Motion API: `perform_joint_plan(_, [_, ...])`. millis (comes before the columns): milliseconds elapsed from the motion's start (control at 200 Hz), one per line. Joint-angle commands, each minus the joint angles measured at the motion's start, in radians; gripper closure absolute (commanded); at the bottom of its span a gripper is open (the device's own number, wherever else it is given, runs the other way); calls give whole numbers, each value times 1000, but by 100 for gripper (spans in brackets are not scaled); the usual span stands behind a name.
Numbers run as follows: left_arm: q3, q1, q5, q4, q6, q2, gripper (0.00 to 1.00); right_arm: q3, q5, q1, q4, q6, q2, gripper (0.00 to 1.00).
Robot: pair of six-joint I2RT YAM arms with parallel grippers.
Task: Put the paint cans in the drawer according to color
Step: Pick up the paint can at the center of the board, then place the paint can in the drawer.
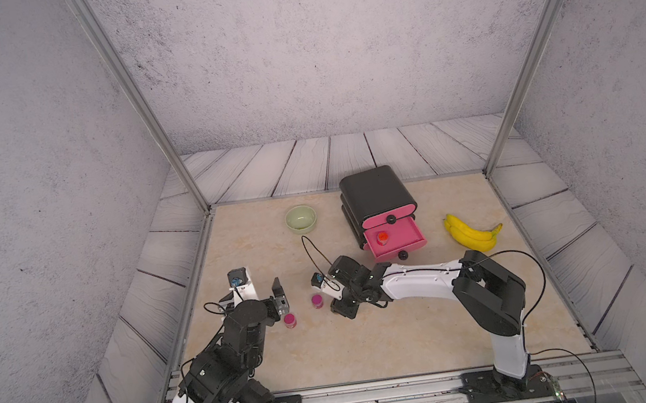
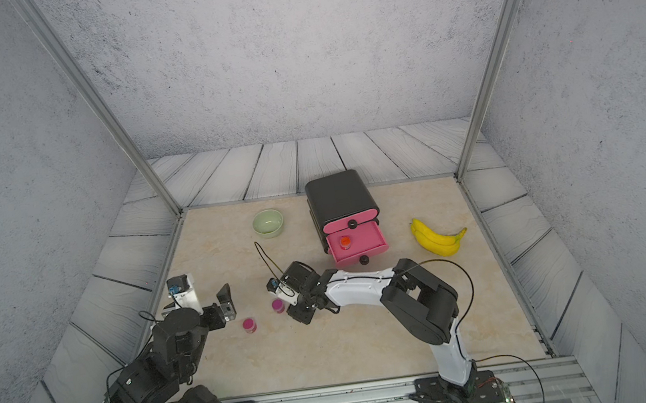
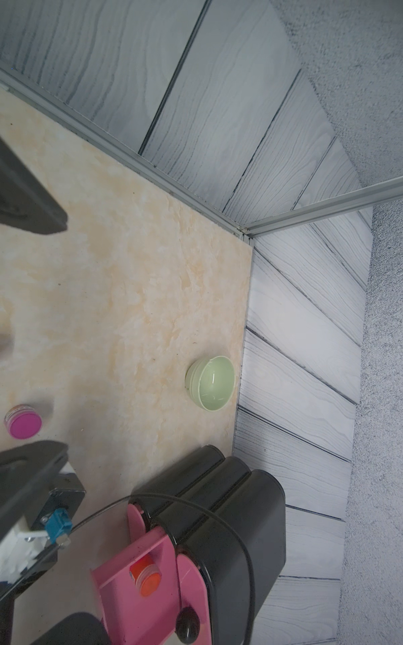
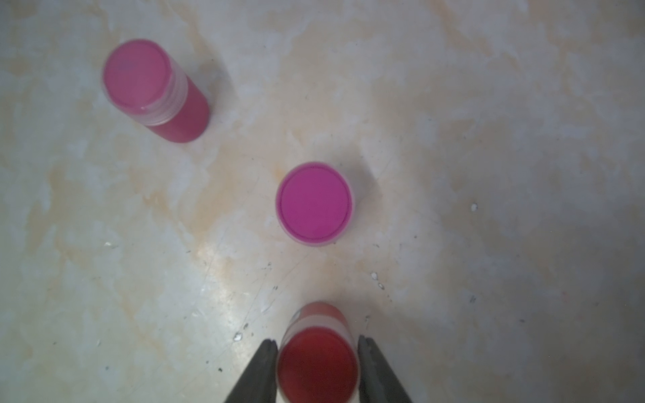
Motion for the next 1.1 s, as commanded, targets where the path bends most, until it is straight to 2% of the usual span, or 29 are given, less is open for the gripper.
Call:
perform_joint_plan(0, [-6,5,-5,7,7,-1,1,7,-1,4,-21,4,22,69])
perform_joint_plan(155, [1,5,9,10,5,-2,1,-74,70,3,48,48,-93,69])
perform_joint_plan(400, [3,5,63,37,-1,9,1,-281,255,-44,100,140,-431,67])
perform_joint_plan(555, [-5,5,127,85,-14,48,1,-399,247,-216,93,212,-646,66])
perform_joint_plan(671, [-5,5,180,123,-25,100,1,-441,241,-368,105,234,-739,66])
perform_joint_plan(766, [-3,5,223,148,-35,137,1,-436,218,-486,125,253,-742,65])
perform_joint_plan(871, [3,5,263,163,-48,176,1,-394,167,-581,152,285,-671,65])
perform_joint_plan(1096, [17,5,300,147,-62,215,1,-291,144,-628,203,310,-484,64])
